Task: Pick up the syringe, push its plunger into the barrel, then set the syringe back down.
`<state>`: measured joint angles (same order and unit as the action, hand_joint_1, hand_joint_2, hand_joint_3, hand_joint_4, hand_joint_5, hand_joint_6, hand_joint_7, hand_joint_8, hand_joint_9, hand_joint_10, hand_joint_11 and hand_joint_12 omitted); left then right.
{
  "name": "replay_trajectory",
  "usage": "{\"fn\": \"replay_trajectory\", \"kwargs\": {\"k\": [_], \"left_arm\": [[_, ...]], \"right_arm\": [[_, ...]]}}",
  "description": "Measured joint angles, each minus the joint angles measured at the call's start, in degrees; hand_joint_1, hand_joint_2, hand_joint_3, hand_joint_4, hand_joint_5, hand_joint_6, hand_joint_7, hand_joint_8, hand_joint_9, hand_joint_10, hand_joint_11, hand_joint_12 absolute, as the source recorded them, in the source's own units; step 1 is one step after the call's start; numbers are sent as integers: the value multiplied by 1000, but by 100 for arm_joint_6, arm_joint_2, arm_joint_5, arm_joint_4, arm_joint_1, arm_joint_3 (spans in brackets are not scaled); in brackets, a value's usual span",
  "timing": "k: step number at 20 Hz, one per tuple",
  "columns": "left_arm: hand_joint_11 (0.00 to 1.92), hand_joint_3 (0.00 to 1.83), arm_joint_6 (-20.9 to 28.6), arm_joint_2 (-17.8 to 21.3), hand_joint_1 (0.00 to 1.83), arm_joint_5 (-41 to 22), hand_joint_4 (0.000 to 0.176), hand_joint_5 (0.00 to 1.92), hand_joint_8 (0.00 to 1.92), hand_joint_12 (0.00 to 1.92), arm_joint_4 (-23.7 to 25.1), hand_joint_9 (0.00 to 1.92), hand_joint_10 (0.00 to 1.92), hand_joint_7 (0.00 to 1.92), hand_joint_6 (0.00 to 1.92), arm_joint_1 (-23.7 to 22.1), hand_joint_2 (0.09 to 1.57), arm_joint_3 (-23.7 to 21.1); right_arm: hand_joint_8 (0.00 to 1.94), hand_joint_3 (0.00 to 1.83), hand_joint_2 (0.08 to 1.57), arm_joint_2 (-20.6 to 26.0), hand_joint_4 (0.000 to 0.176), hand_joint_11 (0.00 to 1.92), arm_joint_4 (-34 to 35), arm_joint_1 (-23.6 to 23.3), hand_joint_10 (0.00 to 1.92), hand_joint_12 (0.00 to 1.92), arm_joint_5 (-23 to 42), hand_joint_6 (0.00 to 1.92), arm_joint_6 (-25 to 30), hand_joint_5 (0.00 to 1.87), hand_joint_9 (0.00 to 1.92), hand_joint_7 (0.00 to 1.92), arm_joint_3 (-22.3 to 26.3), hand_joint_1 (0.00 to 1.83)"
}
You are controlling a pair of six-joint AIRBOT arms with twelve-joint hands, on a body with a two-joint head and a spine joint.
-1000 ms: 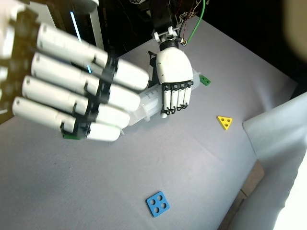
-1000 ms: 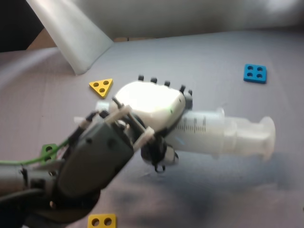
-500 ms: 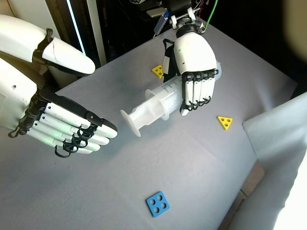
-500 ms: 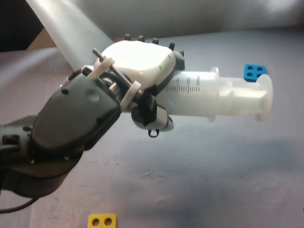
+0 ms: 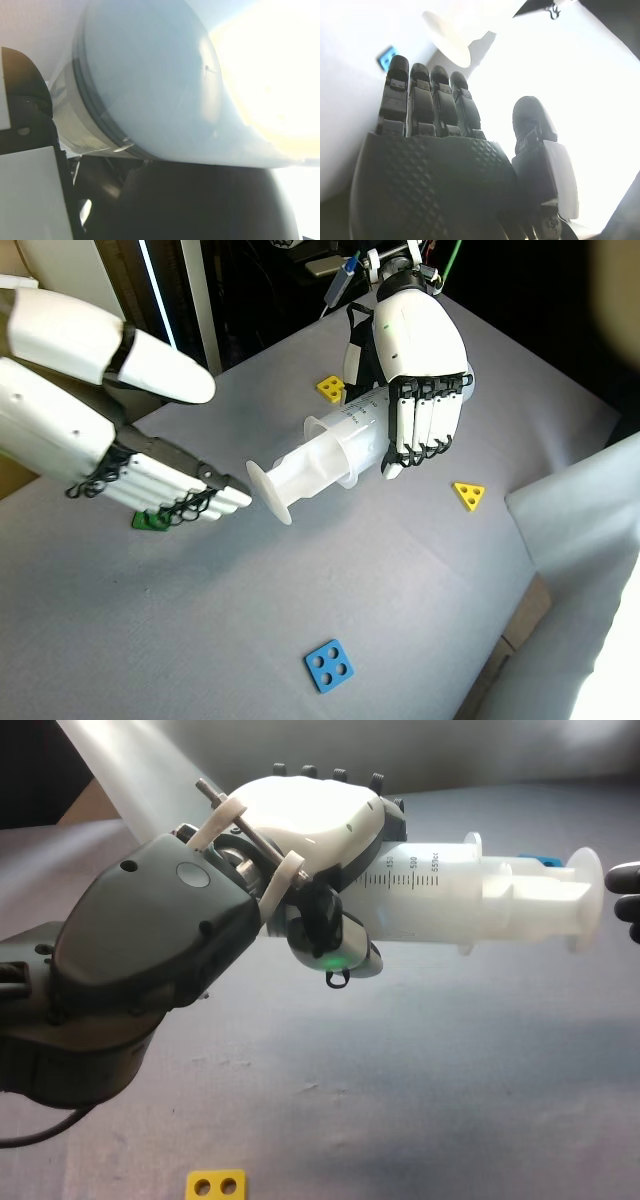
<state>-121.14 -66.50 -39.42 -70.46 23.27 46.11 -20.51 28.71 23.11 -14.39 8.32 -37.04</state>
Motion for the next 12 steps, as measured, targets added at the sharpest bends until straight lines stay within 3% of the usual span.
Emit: {"fn": "replay_trajectory", "kwargs": {"k": [8,12], "left_arm": [[685,0,-31,26,1363,-57,0,945,1296,1190,-118,812,1333,839,885,-61,1154,-24],[682,0,-33,26,1365,-120,0,963,1255,1216,-122,815,1335,863,850,-61,1146,-46]], "right_arm": [[3,0,1317,-428,0,0,15,0,5,337,125,3,369,157,102,136,-201,0],[3,0,1307,-535,0,0,-7,-74,1,278,118,5,367,153,90,130,-267,0]]}}
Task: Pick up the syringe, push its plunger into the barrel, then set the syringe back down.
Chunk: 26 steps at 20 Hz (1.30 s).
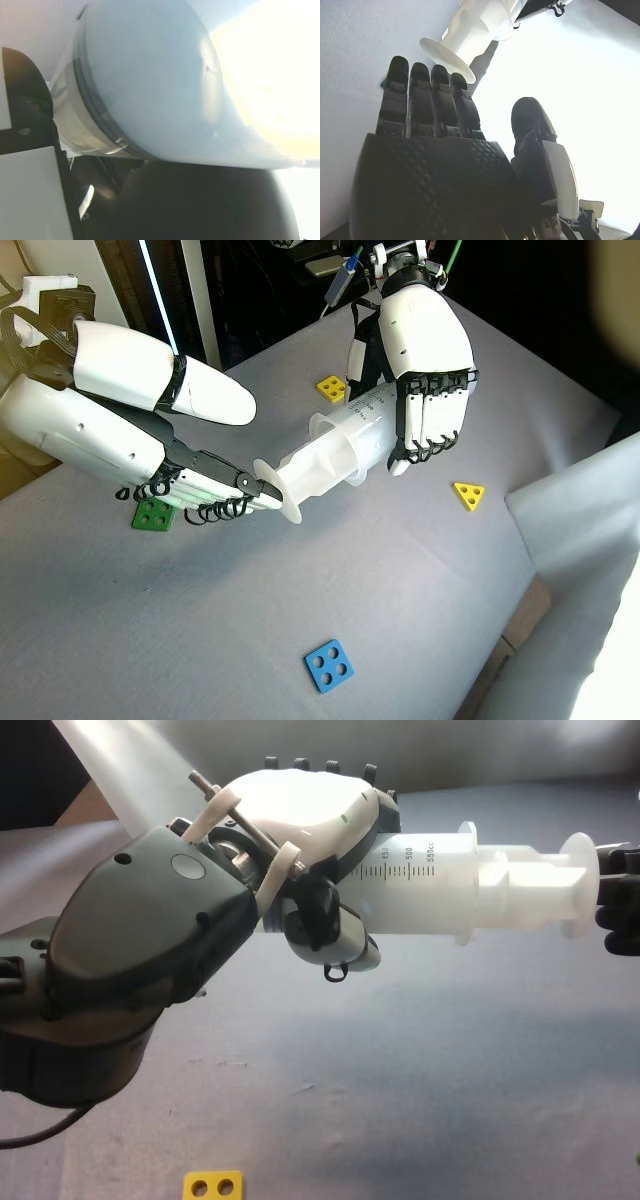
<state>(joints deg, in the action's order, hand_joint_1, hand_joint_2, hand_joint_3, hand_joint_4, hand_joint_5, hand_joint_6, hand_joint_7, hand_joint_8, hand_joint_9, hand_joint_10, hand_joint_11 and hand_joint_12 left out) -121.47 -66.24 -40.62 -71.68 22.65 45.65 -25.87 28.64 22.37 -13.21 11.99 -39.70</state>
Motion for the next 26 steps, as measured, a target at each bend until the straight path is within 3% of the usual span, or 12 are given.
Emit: {"fn": "replay_trajectory", "kwargs": {"k": [6,11,20,21,23,24,25,26], "left_arm": [[653,0,-11,70,1361,-247,0,963,1327,1281,-85,777,1393,827,814,-28,1160,7],[638,0,-61,72,1357,-328,0,940,1372,1297,-142,767,1403,795,863,-28,1171,7],[665,1,-136,83,1354,-494,0,889,1407,1296,-251,757,1431,783,930,-35,1184,31],[655,0,-153,83,1355,-514,0,896,1400,1299,-256,757,1420,793,922,-35,1181,31],[665,0,-186,83,1249,-531,0,1029,1420,1322,-262,777,1183,823,759,-35,1151,35],[650,2,-186,83,1240,-529,0,1007,1423,1327,-278,775,1163,828,791,-46,1155,35],[666,2,-184,83,1334,-535,0,943,1379,1305,-291,773,1347,810,877,-57,1166,35],[667,3,-188,96,1353,-553,0,929,1371,1300,-286,771,1384,805,895,-68,1169,35]], "right_arm": [[1,0,1311,-470,0,0,-129,-310,3,354,11,3,4,160,106,140,-260,0],[1,0,1308,-874,0,0,-149,-328,1,276,35,0,4,140,87,121,-485,0],[3,0,1306,-1679,0,0,-238,-367,3,327,105,4,-22,154,99,135,-881,0],[2,0,1311,-1773,0,0,-249,-367,4,368,116,4,-22,159,104,140,-922,0],[3,0,1311,-1904,0,0,-315,-369,5,401,136,4,-24,168,115,148,-970,0],[3,0,1308,-1963,0,0,-374,-426,6,426,120,5,-24,178,123,155,-973,0],[0,0,1308,-2020,0,0,-437,-481,1,344,98,1,-26,159,106,140,-975,0],[0,0,1308,-2085,0,0,-485,-542,1,338,87,1,-24,157,105,139,-977,0]]}}
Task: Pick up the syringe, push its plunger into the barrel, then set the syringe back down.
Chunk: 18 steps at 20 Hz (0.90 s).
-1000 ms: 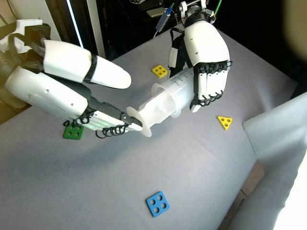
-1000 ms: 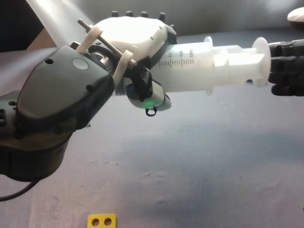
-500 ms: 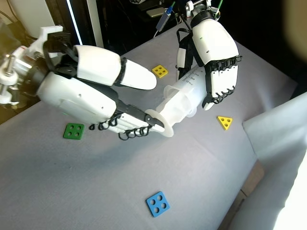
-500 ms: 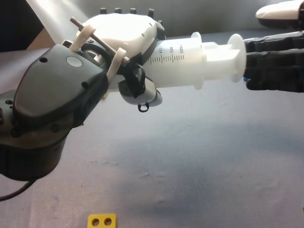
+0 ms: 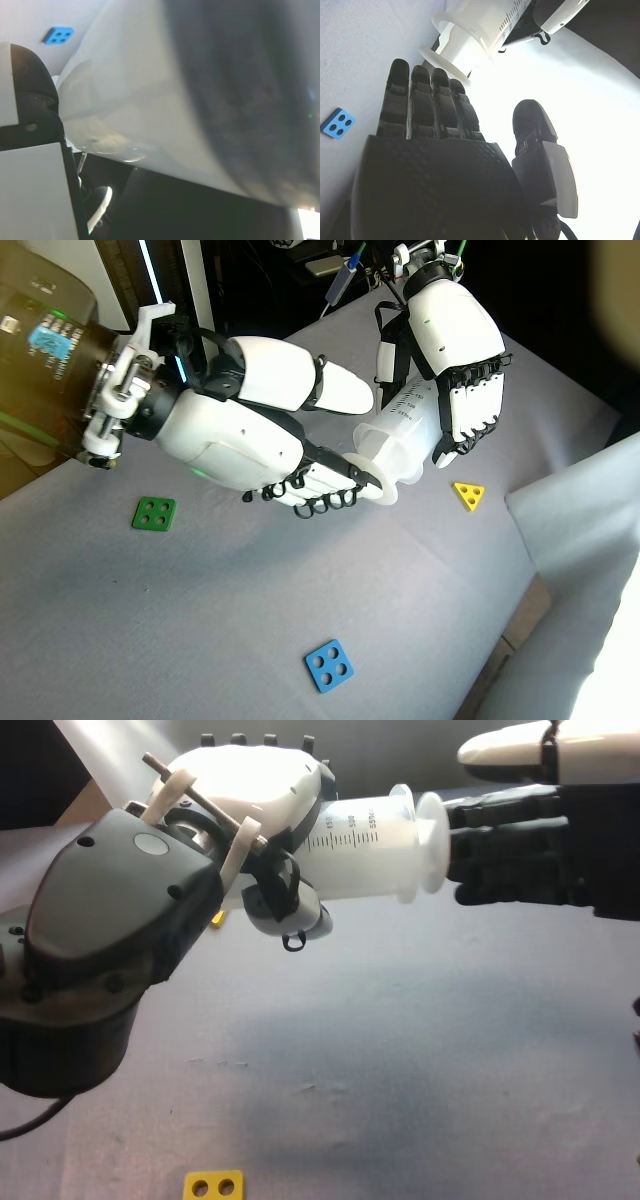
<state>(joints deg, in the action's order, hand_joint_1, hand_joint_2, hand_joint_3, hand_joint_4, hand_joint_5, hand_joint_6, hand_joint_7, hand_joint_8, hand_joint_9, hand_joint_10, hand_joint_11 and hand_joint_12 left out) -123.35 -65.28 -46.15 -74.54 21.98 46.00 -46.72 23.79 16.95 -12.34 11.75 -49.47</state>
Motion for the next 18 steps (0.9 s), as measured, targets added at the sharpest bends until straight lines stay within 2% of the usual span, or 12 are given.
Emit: {"fn": "replay_trajectory", "kwargs": {"k": [2,3,4,6,7,8,9,10,12,16,17,18], "left_arm": [[667,0,-9,50,1353,-39,0,917,1429,1310,-4,753,1419,769,898,-4,1182,0],[671,0,-31,59,1265,-92,0,995,1390,1304,-22,778,1208,843,797,-2,1155,0],[682,0,-68,59,1245,-144,0,1017,1376,1268,-66,808,1095,850,777,-2,1146,0],[697,0,-98,90,1236,-227,0,1007,1367,1256,-116,827,1039,857,798,-2,1148,0],[705,5,-111,90,1334,-295,0,951,1368,1259,-136,797,1303,814,856,-2,1160,0],[703,0,-109,116,1257,-304,0,1002,1377,1264,-138,794,1162,843,803,-2,1152,0],[685,5,-114,122,1336,-304,0,938,1390,1269,-131,771,1350,801,879,-2,1168,0],[674,1,-111,122,1350,-299,0,910,1403,1276,-142,758,1398,788,920,-2,1178,0],[667,0,-83,120,1354,-179,0,908,1413,1271,-129,749,1406,784,926,-17,1181,0],[685,0,24,9,1355,212,0,926,1397,1254,26,768,1388,782,909,-44,1175,-44],[684,0,57,-7,1262,332,0,1004,1407,1259,46,775,1182,816,804,-44,1158,-52],[672,2,63,-26,1340,490,0,948,1348,1246,120,790,1317,820,883,-44,1159,-94]], "right_arm": [[3,0,1299,-146,0,0,-70,-44,3,372,11,6,0,179,116,158,-55,0],[1,0,1295,-236,0,0,-142,-74,3,375,4,4,0,176,115,154,-79,0],[1,0,1295,-293,0,0,-188,-107,3,393,-2,2,-2,173,118,157,-94,0],[1,0,1292,-387,0,0,-249,-205,1,361,-24,1,-2,164,103,142,-105,0],[5,0,1292,-426,0,0,-269,-262,7,405,-37,5,-2,180,121,158,-109,0],[3,0,1292,-448,0,0,-269,-284,6,412,-37,3,-2,176,121,157,-114,0],[1,0,1292,-457,0,0,-269,-284,3,387,-33,1,-2,172,117,154,-116,0],[1,0,1293,-448,0,0,-286,-282,3,383,-39,1,-2,172,117,154,-116,0],[0,0,1293,-267,0,0,-223,-236,1,378,-55,3,-2,177,112,150,-63,0],[0,0,1293,435,0,0,-109,-162,0,323,-212,1,-61,163,101,139,66,0],[2,0,1294,601,0,0,-111,-151,1,285,-264,2,-142,153,91,128,81,0],[2,0,1294,798,0,0,-79,-153,1,276,-264,1,-282,151,87,125,81,0]]}}
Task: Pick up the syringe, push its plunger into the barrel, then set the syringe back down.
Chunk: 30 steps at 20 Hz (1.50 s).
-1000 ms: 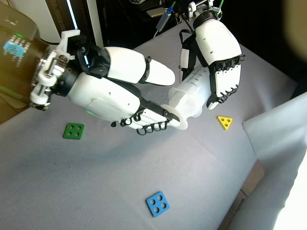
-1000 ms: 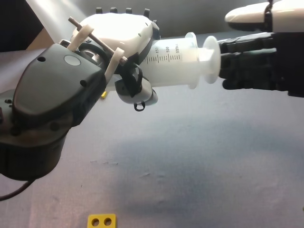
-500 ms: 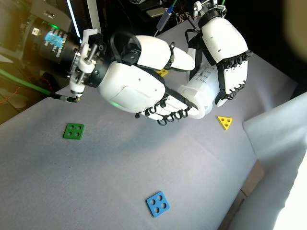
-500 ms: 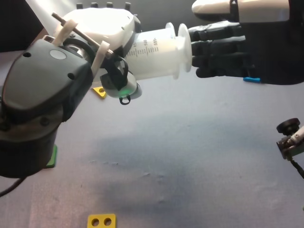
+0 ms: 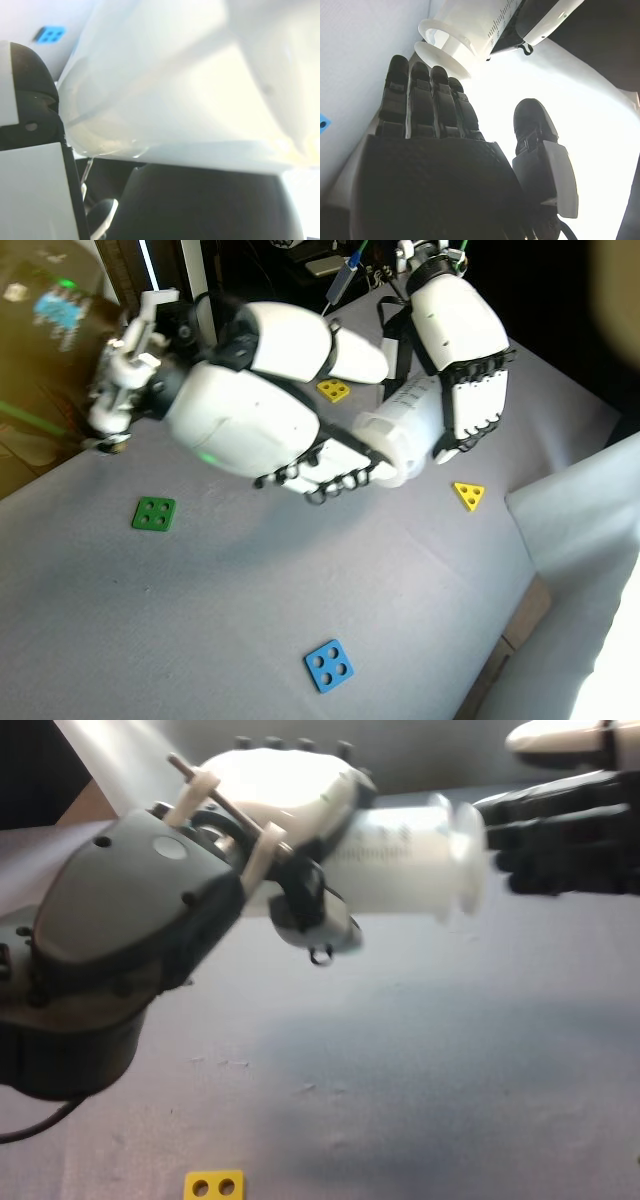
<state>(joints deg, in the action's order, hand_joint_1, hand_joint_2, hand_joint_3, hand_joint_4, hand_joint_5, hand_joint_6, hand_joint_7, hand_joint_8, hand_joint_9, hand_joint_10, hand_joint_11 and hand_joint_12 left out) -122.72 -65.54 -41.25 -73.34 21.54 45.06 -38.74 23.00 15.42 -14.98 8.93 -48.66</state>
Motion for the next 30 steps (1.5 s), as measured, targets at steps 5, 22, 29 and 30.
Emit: {"fn": "replay_trajectory", "kwargs": {"k": [5,22,29,30], "left_arm": [[669,0,20,-35,1251,223,0,1029,1436,1364,28,770,1223,818,747,0,1153,-42],[651,1,505,-33,1358,216,0,935,1354,1290,715,772,1384,826,874,575,1165,-83],[703,0,1150,-205,1249,350,0,1042,1310,1288,1495,834,1099,896,741,1182,1128,-63],[703,2,1226,-245,1342,343,0,974,1279,1278,1602,816,1302,867,827,1244,1144,-55]], "right_arm": [[4,0,1294,726,0,0,-17,2,3,252,-96,5,-1058,166,93,140,-7,0],[2,1,1302,1198,0,0,-7257,168,4,351,4087,2,-2057,188,118,165,-68,0],[3,2,1306,1156,0,0,-7383,251,4,353,4024,2,-1985,173,110,152,-68,0],[4,2,1306,1156,0,0,-7613,249,4,350,4050,2,-1985,173,111,155,-72,0]]}}
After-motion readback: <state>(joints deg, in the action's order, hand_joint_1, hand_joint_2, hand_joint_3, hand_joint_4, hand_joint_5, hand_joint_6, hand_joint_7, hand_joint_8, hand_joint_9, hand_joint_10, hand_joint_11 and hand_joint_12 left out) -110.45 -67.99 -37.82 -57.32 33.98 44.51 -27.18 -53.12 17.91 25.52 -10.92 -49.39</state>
